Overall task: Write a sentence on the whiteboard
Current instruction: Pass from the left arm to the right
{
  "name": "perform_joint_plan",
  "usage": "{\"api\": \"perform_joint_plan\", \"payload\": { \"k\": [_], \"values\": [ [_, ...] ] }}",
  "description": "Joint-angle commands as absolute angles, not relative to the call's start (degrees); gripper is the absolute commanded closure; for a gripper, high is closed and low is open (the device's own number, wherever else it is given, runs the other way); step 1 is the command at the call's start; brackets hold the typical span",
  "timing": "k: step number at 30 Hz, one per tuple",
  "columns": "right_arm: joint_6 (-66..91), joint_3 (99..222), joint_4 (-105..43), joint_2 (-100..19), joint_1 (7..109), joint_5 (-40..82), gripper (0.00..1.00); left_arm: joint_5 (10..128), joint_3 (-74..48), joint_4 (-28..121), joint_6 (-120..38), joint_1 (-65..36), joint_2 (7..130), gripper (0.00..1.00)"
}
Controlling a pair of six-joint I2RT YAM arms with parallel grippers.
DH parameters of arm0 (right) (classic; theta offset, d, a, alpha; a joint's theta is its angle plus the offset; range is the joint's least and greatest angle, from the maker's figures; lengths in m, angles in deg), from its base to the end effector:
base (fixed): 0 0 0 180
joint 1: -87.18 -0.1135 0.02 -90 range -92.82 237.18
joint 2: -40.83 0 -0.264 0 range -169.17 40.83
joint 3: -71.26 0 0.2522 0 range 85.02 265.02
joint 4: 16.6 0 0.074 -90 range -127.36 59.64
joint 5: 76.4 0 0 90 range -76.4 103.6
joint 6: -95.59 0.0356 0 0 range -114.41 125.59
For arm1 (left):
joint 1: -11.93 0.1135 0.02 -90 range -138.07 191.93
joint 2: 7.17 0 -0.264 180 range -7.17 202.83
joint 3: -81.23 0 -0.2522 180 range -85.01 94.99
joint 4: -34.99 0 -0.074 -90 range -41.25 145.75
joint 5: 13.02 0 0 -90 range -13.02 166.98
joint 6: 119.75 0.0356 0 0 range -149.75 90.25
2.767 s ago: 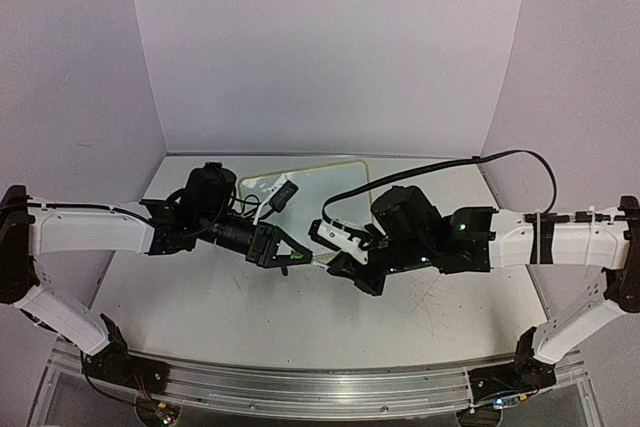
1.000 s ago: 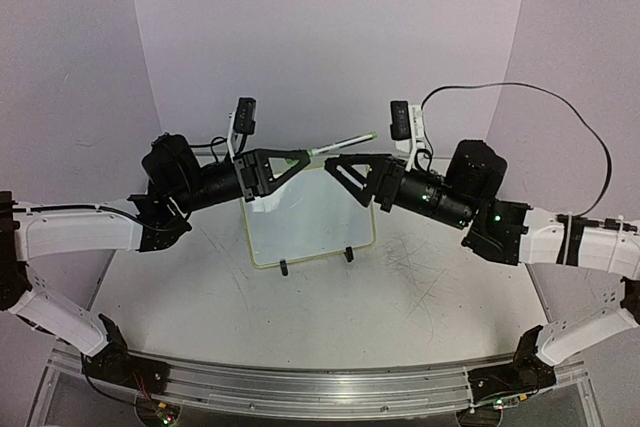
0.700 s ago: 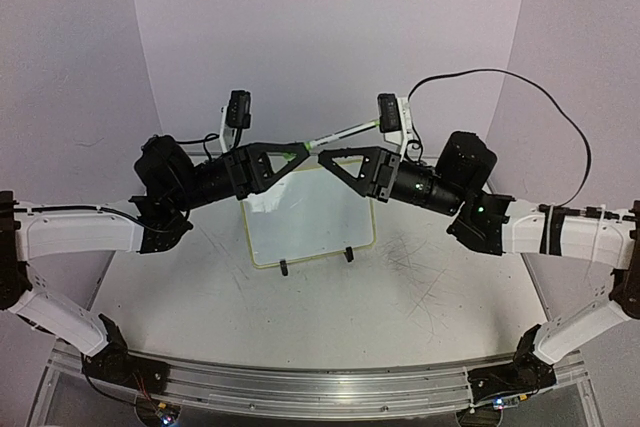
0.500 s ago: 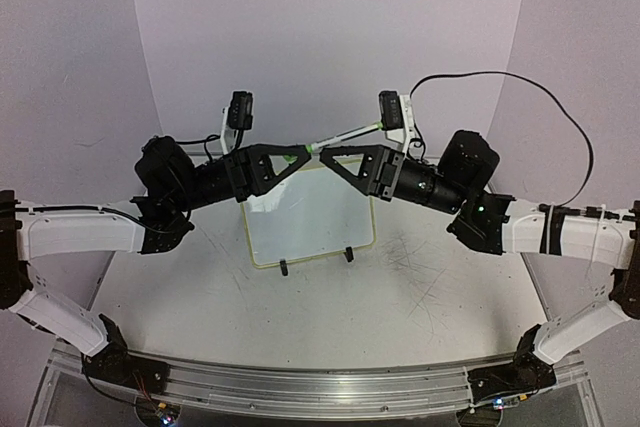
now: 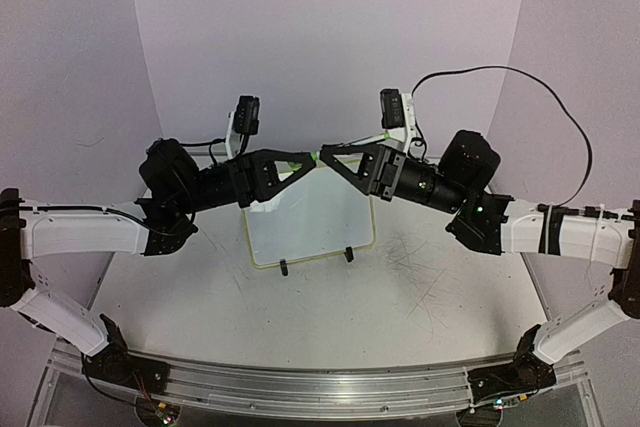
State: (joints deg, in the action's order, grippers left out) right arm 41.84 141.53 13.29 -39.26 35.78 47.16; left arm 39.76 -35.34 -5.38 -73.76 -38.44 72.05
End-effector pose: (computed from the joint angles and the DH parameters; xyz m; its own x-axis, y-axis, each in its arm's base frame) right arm 0.1845 0.2627 0.3661 -0.4040 0.2837 -0.8696 -0.9130 -0.0666 0.4024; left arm 0.1788 -0.2497 0.3468 -0.4791 -0.2890 -0.8289 0.8778 -0.1620 -0.4509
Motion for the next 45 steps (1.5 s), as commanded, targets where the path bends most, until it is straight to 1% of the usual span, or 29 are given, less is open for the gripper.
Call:
{"api": "perform_joint_plan", "payload": {
  "k": [1,5,16,20,25,33,37,40,42,45],
  "values": [
    [41.5,143.0,16.6,-39.1,36.0,50.3,0.5,39.0,-35.4,-8.3,-74.2,-38.6,72.2,1.0],
    [41.2,143.4,16.6,-39.7,36.0,51.0,0.58,38.8,-35.0,-8.3,-74.5,-38.6,72.5,1.0],
    [41.6,143.6,17.2,-40.0,36.0,51.1,0.74,39.1,-35.4,-8.3,-74.9,-38.6,72.8,1.0],
    [41.8,143.4,17.9,-39.8,36.0,51.3,0.75,39.2,-35.4,-8.2,-74.8,-38.6,73.1,1.0],
    [42.1,142.4,18.6,-39.1,36.0,49.8,0.67,39.1,-35.4,-8.3,-74.6,-38.6,72.9,1.0],
    [42.0,141.2,19.4,-38.4,36.0,49.5,0.66,39.4,-35.9,-8.2,-74.0,-38.5,71.7,1.0],
    [42.4,142.0,19.5,-39.1,36.0,50.7,0.69,39.8,-35.9,-8.3,-74.0,-38.5,71.8,1.0],
    [42.9,142.6,20.0,-40.3,36.0,51.8,0.75,39.4,-35.5,-8.2,-74.3,-38.5,72.3,1.0],
    [42.8,142.8,20.1,-40.7,36.0,52.3,0.77,39.5,-35.5,-8.3,-74.3,-38.5,72.2,1.0],
    [42.5,142.7,20.1,-40.7,36.0,52.2,0.76,39.6,-35.8,-8.2,-74.3,-38.5,71.9,1.0]
  ]
}}
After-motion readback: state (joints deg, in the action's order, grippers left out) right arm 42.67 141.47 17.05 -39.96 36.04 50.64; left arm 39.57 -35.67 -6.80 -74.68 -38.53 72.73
